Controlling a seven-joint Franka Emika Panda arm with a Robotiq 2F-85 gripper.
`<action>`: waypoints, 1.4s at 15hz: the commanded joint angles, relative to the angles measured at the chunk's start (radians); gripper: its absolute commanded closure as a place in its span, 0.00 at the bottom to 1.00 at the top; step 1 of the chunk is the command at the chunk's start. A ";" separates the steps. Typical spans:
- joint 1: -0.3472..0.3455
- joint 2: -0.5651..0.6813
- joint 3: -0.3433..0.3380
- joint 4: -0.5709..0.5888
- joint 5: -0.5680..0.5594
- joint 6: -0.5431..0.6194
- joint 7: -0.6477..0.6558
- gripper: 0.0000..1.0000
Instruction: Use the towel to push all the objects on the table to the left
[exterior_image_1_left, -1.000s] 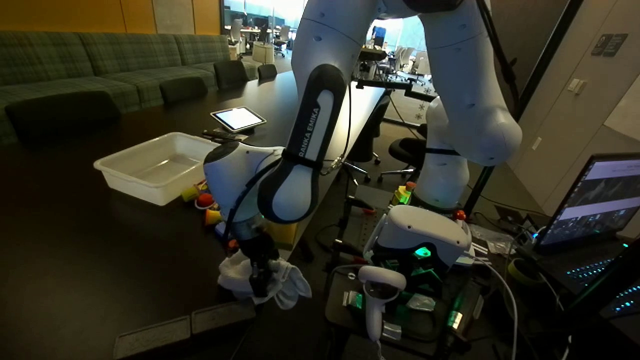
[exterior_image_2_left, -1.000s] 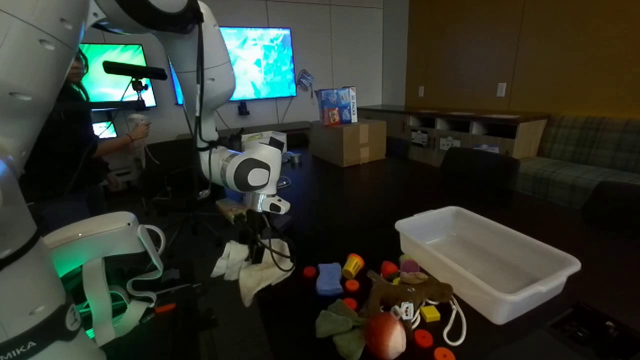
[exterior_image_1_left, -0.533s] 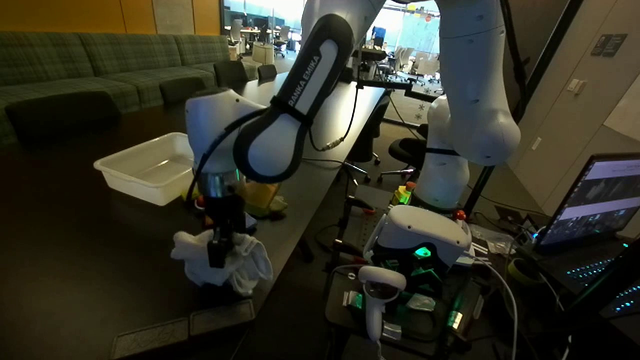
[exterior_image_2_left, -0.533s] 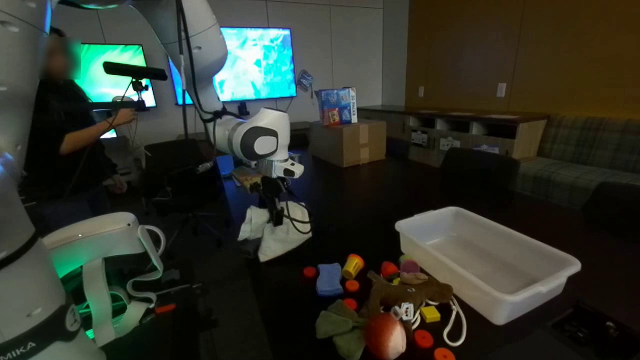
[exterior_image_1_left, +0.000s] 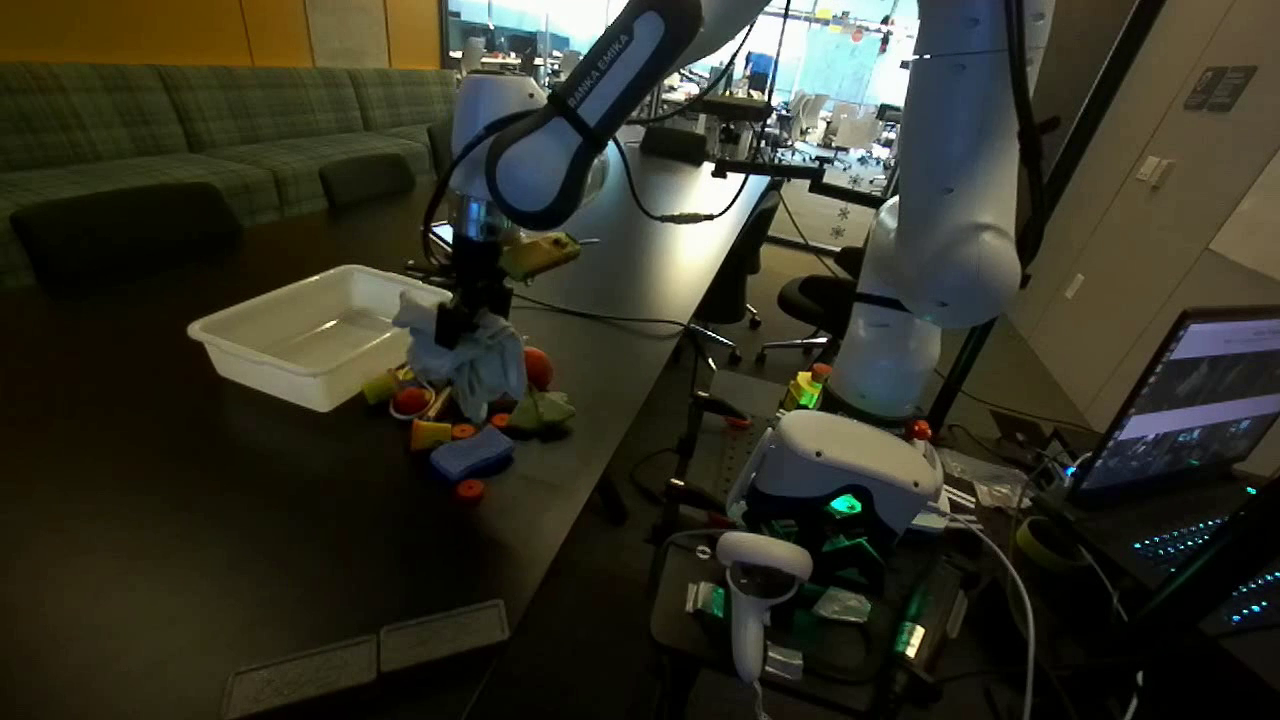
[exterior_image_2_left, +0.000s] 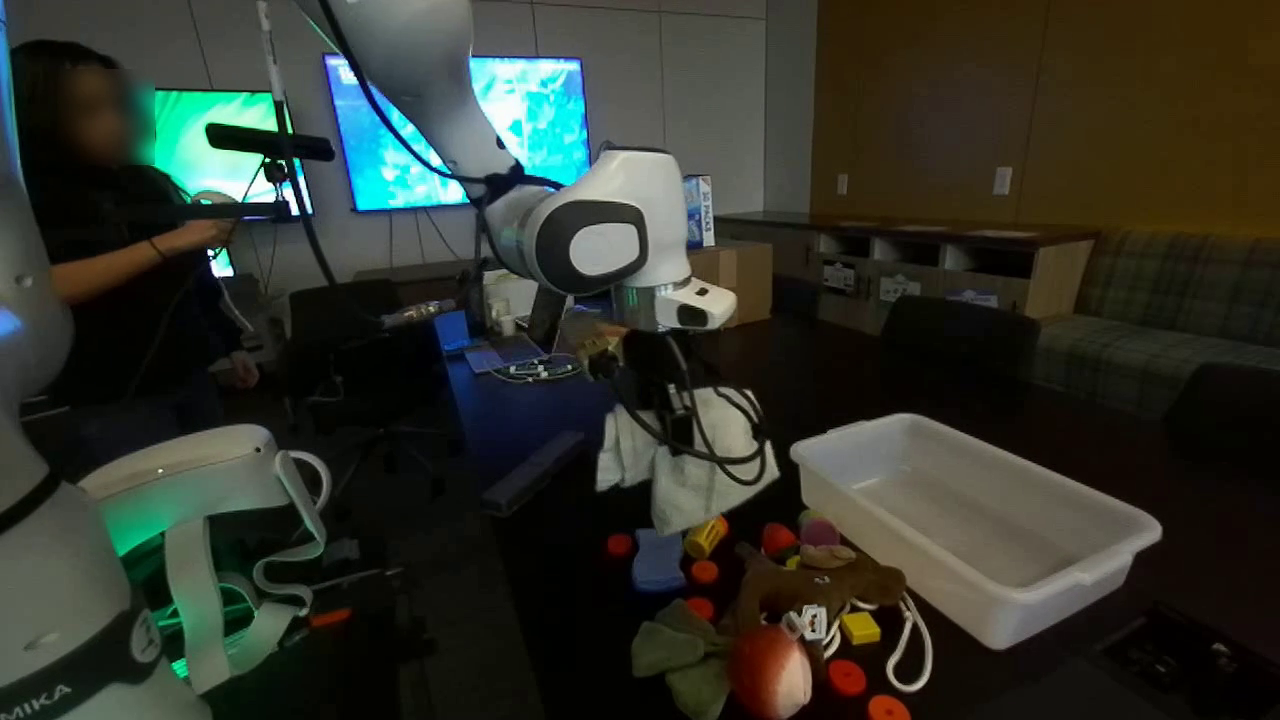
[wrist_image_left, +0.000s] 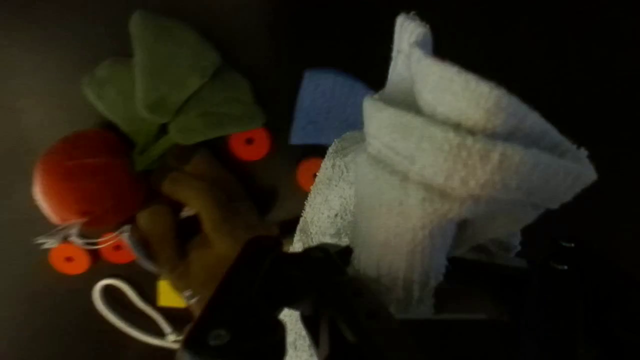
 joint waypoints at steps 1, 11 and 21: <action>-0.061 -0.010 -0.099 0.001 -0.081 0.071 0.029 0.97; -0.061 0.274 -0.412 0.157 -0.454 0.121 0.270 0.97; 0.079 0.549 -0.513 0.210 -0.455 0.094 0.284 0.96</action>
